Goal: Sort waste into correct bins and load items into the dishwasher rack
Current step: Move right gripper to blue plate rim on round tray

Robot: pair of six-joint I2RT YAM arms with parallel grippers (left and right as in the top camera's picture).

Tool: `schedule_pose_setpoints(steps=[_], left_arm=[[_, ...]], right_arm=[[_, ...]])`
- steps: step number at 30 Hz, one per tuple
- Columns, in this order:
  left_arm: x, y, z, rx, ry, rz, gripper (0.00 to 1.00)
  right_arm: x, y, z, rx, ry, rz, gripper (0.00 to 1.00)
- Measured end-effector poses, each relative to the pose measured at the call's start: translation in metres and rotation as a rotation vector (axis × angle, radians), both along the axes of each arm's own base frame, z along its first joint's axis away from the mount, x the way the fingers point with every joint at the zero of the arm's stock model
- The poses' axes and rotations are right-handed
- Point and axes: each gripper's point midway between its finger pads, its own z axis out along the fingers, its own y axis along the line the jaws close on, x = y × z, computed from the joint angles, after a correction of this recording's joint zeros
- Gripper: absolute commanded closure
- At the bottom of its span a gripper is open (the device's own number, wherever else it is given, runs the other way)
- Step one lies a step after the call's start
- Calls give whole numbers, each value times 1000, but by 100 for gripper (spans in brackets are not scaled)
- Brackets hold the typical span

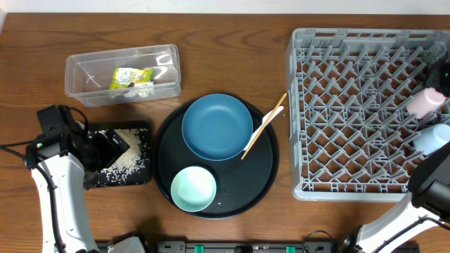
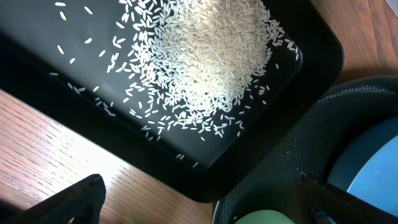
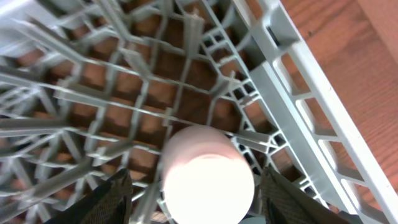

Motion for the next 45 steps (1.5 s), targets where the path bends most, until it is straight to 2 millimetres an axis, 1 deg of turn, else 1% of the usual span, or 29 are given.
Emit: schedule_pose_setpoints(steps=[2, 4, 8, 11, 15, 16, 17, 18, 24, 27, 29, 30, 32, 35, 37, 39, 40, 43, 45], left_arm=[[0, 0, 0, 0, 1, 0, 2], [0, 0, 0, 0, 1, 0, 2], [0, 0, 0, 0, 1, 0, 2], [0, 0, 0, 0, 1, 0, 2], [0, 0, 0, 0, 1, 0, 2], [0, 0, 0, 0, 1, 0, 2], [0, 0, 0, 0, 1, 0, 2], [0, 0, 0, 0, 1, 0, 2], [0, 0, 0, 0, 1, 0, 2], [0, 0, 0, 0, 1, 0, 2], [0, 0, 0, 0, 1, 0, 2], [0, 0, 0, 0, 1, 0, 2], [0, 0, 0, 0, 1, 0, 2], [0, 0, 0, 0, 1, 0, 2], [0, 0, 0, 0, 1, 0, 2], [0, 0, 0, -1, 1, 0, 2], [0, 0, 0, 0, 1, 0, 2], [0, 0, 0, 0, 1, 0, 2], [0, 0, 0, 0, 1, 0, 2]], right_arm=[[3, 8, 8, 34, -12, 28, 36], [7, 22, 16, 81, -21, 71, 35], [17, 66, 29, 187, -39, 201, 34], [21, 107, 34, 254, -30, 309, 32], [19, 175, 35, 322, 26, 466, 31], [17, 195, 34, 337, 47, 516, 30], [16, 211, 33, 346, 64, 555, 30], [14, 231, 32, 353, 84, 604, 30], [1, 343, 31, 337, 145, 913, 27], [-7, 388, 31, 306, 158, 1032, 25], [-13, 413, 30, 276, 165, 1096, 25], [-19, 428, 29, 259, 173, 1135, 25], [-24, 443, 26, 243, 189, 1171, 27], [-35, 468, 10, 230, 237, 1230, 31], [-40, 480, -5, 229, 280, 1255, 34], [-46, 492, -30, 232, 345, 1271, 34], [-47, 494, -37, 232, 362, 1271, 34], [-52, 501, -67, 229, 435, 1257, 35], [-52, 502, -82, 222, 466, 1242, 36]])
